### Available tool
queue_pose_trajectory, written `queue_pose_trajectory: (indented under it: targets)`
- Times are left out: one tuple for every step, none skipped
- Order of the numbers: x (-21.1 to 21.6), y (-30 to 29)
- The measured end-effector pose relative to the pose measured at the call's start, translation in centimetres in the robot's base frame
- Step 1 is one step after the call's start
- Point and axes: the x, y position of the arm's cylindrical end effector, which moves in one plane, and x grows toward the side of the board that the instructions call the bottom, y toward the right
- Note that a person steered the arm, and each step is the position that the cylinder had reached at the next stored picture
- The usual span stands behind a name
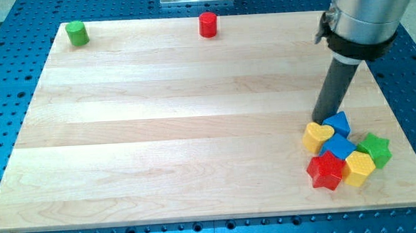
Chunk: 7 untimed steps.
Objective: Move the red circle to the right side slightly
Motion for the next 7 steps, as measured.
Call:
queue_pose_trajectory:
  targets:
    - [0.0, 0.9]
    - [1.0, 1.1]
    - [0.9, 0.1]
    - [-1.8, -4.5]
    - [-2.3, -11.3]
    - [-7.2, -18.1]
    - [-14.6, -23.0]
